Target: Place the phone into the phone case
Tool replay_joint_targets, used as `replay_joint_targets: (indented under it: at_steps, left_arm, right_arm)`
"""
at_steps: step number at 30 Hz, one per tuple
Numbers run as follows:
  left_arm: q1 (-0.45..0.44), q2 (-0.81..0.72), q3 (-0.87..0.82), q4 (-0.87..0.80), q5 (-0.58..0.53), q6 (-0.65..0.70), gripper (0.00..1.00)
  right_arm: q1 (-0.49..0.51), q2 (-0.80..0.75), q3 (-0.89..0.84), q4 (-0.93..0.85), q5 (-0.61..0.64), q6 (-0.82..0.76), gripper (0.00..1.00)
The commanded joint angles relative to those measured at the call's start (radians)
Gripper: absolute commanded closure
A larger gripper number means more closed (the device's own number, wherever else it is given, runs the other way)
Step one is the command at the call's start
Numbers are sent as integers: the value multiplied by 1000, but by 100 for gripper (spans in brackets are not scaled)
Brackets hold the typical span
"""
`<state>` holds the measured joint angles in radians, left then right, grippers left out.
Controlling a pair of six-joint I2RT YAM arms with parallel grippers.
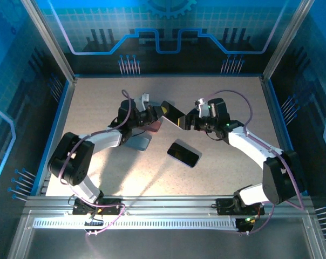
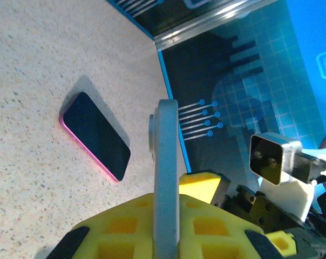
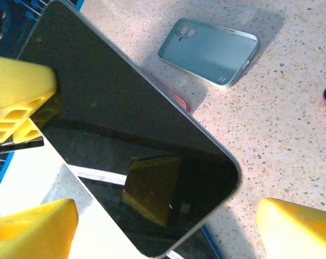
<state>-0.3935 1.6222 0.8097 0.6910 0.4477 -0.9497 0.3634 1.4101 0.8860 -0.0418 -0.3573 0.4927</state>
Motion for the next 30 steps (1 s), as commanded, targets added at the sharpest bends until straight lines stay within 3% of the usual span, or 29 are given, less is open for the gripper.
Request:
replay_joint_targets:
  at_steps: [1, 8, 15, 25, 30]
  left_arm:
    - [-9, -75, -38, 168, -99, -46, 100]
    - [-34, -57, -65, 262, -113, -127, 100]
    - [-45, 13, -78, 391, -99, -219, 100]
    - [-60, 38, -77, 389, -83, -231, 100]
    - [-65, 45, -74, 371, -83, -221, 100]
  right_arm:
    - [-28, -13, -48, 149, -67, 109, 13]
    - [-58, -2, -129, 362, -145, 226, 14]
    - [-71, 43, -164, 560, -204, 338, 21]
    - [-72, 73, -162, 645, -239, 402, 42]
    - [-63, 93, -161, 676, -251, 424, 45]
